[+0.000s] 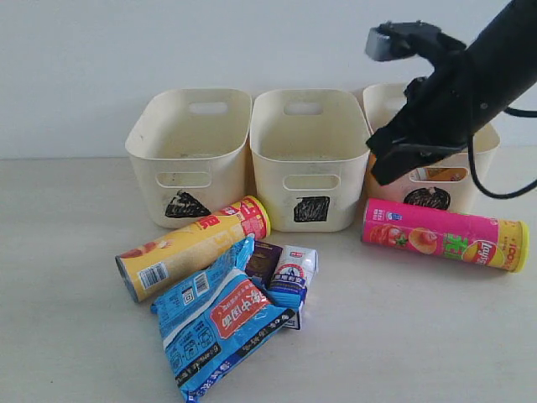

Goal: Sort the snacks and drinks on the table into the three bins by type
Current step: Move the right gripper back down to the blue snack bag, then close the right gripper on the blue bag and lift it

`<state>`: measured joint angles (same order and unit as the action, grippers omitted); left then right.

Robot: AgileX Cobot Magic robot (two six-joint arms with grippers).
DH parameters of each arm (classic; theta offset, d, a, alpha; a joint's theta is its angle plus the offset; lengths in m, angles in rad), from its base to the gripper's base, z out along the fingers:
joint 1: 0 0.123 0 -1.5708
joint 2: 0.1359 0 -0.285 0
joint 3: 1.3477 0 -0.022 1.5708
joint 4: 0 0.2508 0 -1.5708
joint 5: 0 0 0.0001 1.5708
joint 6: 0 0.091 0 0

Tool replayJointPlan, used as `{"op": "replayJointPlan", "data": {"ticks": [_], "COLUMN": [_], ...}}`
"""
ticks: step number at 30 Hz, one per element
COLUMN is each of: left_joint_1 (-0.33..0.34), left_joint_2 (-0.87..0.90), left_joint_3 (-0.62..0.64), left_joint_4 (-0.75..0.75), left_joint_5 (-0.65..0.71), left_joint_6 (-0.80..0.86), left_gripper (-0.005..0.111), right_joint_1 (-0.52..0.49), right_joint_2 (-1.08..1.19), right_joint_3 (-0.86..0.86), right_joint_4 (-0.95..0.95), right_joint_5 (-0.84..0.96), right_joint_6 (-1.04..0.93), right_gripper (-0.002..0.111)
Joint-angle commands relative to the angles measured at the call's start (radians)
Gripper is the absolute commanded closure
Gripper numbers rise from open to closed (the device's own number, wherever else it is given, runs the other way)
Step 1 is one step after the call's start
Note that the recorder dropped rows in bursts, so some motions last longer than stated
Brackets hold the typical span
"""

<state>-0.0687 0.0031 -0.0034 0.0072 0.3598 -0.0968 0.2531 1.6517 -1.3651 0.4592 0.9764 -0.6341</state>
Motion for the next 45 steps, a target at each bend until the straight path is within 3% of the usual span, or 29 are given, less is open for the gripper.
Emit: {"op": "replayJointPlan", "data": {"ticks": [1, 7, 18, 24, 28, 35, 40, 43, 45], "left_joint_1": [0.003, 0.003, 0.003, 0.003, 0.003, 0.003, 0.003, 0.003, 0.003], "left_joint_2": [-0.003, -0.003, -0.003, -0.003, -0.003, -0.003, -0.003, -0.003, -0.003], "left_joint_3": [0.003, 0.003, 0.003, 0.003, 0.003, 0.003, 0.003, 0.003, 0.003], "left_joint_4": [0.005, 0.005, 0.005, 0.005, 0.005, 0.005, 0.005, 0.005, 0.005], "left_joint_5": [0.001, 0.001, 0.001, 0.001, 0.001, 0.001, 0.001, 0.001, 0.001], "left_joint_6": [-0.008, -0.008, -0.008, -0.008, -0.008, -0.008, -0.008, -0.008, -0.008], "left_gripper": [0.103, 0.103, 0.103, 0.103, 0.103, 0.103, 0.103, 0.103, 0.103], "right_joint_1": [0.102, 0.236, 0.508, 0.616, 0.665, 0.713, 0.713, 0.713, 0.713], "right_joint_2": [-0.033, -0.036, -0.134, -0.223, -0.221, -0.221, -0.196, -0.161, -0.136], "right_joint_3": [0.077, 0.15, 0.423, 0.56, 0.601, 0.609, 0.609, 0.609, 0.609], "right_joint_4": [-0.026, -0.091, -0.344, -0.382, -0.512, -0.947, -1.014, -1.064, -1.096], "right_joint_5": [-0.016, -0.087, -0.547, -0.68, -0.685, -0.719, -0.729, -0.768, -0.801], "right_joint_6": [-0.065, -0.07, 0.067, -0.106, -0.179, -0.247, -0.259, -0.265, -0.265], "right_gripper": [0.108, 0.108, 0.108, 0.108, 0.108, 0.108, 0.108, 0.093, 0.074]}}
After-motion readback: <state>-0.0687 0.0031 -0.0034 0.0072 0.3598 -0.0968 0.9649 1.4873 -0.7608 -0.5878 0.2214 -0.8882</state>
